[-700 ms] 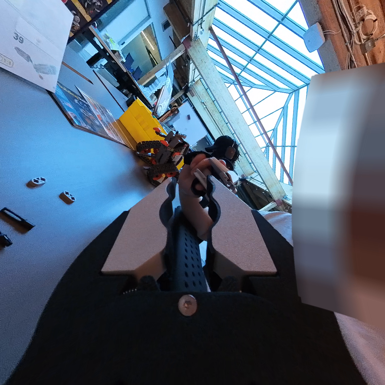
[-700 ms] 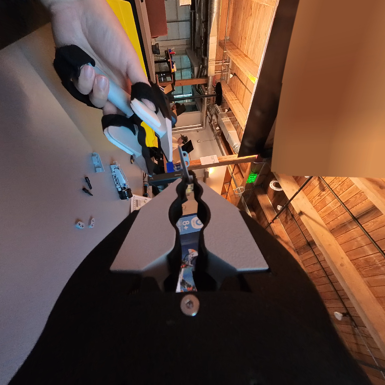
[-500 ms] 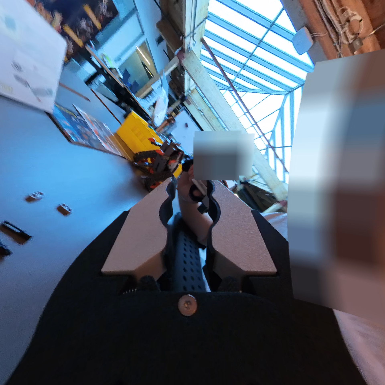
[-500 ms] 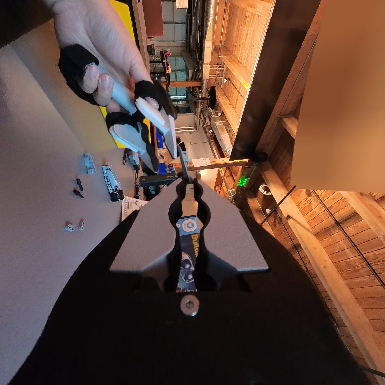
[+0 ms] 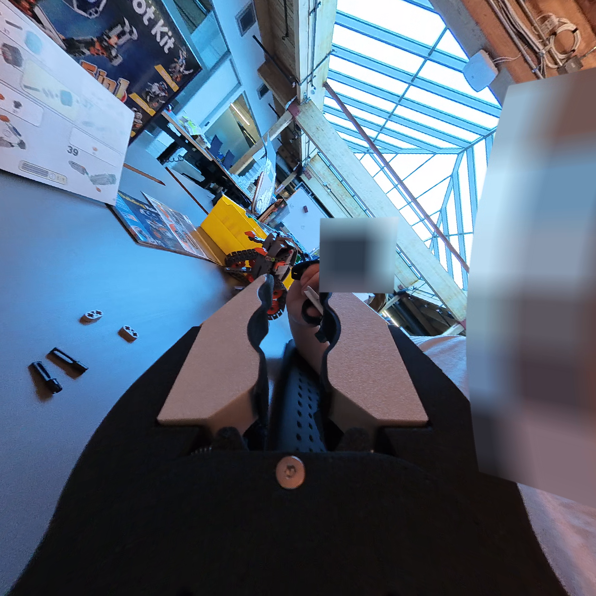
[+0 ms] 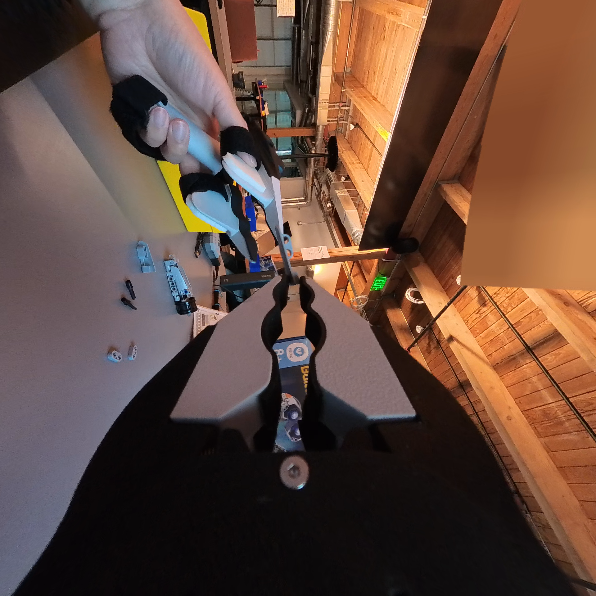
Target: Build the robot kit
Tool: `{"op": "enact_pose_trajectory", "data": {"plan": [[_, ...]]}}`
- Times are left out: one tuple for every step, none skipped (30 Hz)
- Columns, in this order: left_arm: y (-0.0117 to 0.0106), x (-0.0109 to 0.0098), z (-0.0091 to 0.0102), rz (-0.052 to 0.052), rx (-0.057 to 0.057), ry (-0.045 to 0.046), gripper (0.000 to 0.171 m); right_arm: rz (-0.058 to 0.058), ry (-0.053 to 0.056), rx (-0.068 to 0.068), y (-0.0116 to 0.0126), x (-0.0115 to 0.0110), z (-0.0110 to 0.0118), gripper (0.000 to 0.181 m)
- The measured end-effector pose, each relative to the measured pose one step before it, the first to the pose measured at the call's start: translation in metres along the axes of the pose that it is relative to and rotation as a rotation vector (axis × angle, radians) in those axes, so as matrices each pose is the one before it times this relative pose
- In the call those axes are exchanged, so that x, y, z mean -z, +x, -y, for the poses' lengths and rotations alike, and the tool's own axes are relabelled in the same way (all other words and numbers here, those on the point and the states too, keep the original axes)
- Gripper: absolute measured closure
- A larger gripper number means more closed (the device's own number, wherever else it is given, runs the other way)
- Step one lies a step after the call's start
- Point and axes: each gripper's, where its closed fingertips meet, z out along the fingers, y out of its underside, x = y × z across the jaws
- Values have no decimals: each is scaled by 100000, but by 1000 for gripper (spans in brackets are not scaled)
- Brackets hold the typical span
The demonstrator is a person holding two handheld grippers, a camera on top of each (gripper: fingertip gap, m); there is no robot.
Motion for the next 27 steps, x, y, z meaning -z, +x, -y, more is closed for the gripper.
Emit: {"op": "enact_pose_trajectory", "data": {"plan": [[7,58,56,131,54,351,145,325,-65,-263,-65,-8,-36,177],[-8,70,77,102,180,441,146,386,-97,-596,-78,-21,-67,177],[0,115,120,278,25,611,146,970,-149,-1062,-175,-37,-87,177],[35,167,196,578,-516,804,146,1222,-404,-1268,-219,-63,-145,177],[16,249,286,1211,-1355,995,145,1653,-397,-1448,-332,-100,-191,177],[-34,329,358,2261,-2520,1056,145,3273,-455,-2558,-589,-186,-246,177],[-160,432,386,3759,-3927,819,145,4481,-589,-3879,-818,-319,-291,178],[-335,522,385,5257,-5104,675,145,5813,-159,-5053,-1039,-493,-268,177],[-475,587,401,6013,-5576,791,145,5678,-215,-5839,-985,-654,-272,178],[-567,626,397,6107,-5330,941,145,5687,1,-5098,-869,-861,-294,178],[-667,628,338,5938,-4762,881,145,6133,-1491,-4574,-710,-952,-507,178],[-748,571,262,5579,-3851,566,145,5490,-1332,-4909,-356,-1038,-544,177],[-754,506,149,4700,-2436,155,144,9540,-1332,-6649,-756,-1036,-536,177],[-631,410,95,3128,-849,11,144,7077,-1447,-6325,-249,-975,-505,177],[-487,354,121,1730,375,330,144,6083,-426,-4166,-6,-994,-418,177],[-422,301,149,1225,816,723,144,6920,-2133,-4154,-36,-967,-540,177],[-368,244,162,1119,553,897,144,4344,-2440,-3888,401,-959,-487,177],[-296,168,116,1116,108,796,144,6022,-1908,-4513,116,-954,-356,177],[-227,78,20,1201,-191,346,144,6092,-2054,-4577,39,-863,-234,177],[-197,-29,-91,1246,-406,-197,145,3041,-1187,-3795,425,-783,-100,177],[-163,-99,-199,1115,-405,-733,145,2905,-1464,-2873,371,-737,-190,177],[-140,-121,-239,755,-64,-1113,146,205,-2179,-1757,692,-580,-185,177],[-22,-126,-231,-274,292,-1054,146,-337,-416,-427,658,-364,112,177],[135,-79,-120,-1454,611,-654,146,2765,1003,-138,127,-261,284,177],[130,-24,-26,-1378,846,-97,147,4832,-820,-1614,-142,-292,-48,177],[-27,20,62,-414,665,413,147,5277,-3356,-2815,-195,-335,-389,176],[-81,49,76,83,436,584,147,3535,-2871,-1925,-1,-343,-369,176]]}}
